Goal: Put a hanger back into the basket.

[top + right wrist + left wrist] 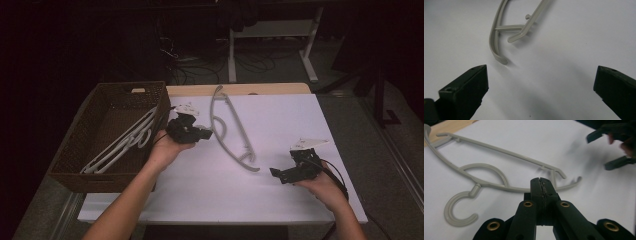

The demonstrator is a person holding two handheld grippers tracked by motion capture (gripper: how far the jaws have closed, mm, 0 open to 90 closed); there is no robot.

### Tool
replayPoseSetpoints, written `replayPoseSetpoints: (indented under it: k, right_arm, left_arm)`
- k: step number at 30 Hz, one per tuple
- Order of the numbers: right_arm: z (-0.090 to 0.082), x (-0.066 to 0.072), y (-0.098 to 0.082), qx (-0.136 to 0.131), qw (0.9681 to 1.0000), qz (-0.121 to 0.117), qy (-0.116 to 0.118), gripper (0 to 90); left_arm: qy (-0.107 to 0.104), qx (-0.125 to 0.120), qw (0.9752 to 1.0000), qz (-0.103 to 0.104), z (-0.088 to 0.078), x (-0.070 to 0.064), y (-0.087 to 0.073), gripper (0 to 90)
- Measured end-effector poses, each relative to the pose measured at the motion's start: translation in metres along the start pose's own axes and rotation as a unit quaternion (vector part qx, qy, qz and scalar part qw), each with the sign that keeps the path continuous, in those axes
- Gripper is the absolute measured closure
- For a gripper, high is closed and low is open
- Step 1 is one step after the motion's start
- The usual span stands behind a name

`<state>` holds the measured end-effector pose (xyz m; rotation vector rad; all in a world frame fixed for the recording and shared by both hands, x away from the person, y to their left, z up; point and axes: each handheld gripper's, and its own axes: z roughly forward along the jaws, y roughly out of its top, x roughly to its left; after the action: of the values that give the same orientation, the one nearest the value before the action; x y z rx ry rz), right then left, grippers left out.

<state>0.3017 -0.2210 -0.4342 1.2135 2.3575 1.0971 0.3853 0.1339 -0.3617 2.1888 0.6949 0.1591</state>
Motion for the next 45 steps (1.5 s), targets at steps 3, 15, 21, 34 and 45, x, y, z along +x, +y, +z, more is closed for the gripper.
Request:
replayPoseSetpoints:
  k: [3,15,21,34,45]
  right_arm:
    - [0.000,0.000,0.000,-0.001,1.0000,-0.001,0.001,0.0]
    - [0.001,0.000,0.000,0.002,1.0000,-0.003,0.003,0.0]
    - [0.002,0.000,0.000,0.002,1.0000,-0.005,0.005,0.0]
    - [0.003,0.002,0.002,0.002,1.0000,-0.007,0.006,0.0]
    - [0.002,0.003,0.003,0.000,1.0000,-0.008,0.005,0.0]
  left_arm:
    - [0.010,0.009,0.9999,-0.002,0.021,0.009,0.000,89.4]
    - [0.069,0.056,0.9960,0.009,0.098,0.046,0.004,89.6]
    - [0.075,0.085,0.9935,0.011,0.117,0.053,-0.001,89.7]
    - [0.045,0.097,0.9939,0.024,0.113,0.031,-0.005,89.9]
    - [-0.004,0.098,0.9944,0.038,0.102,-0.014,-0.022,89.9]
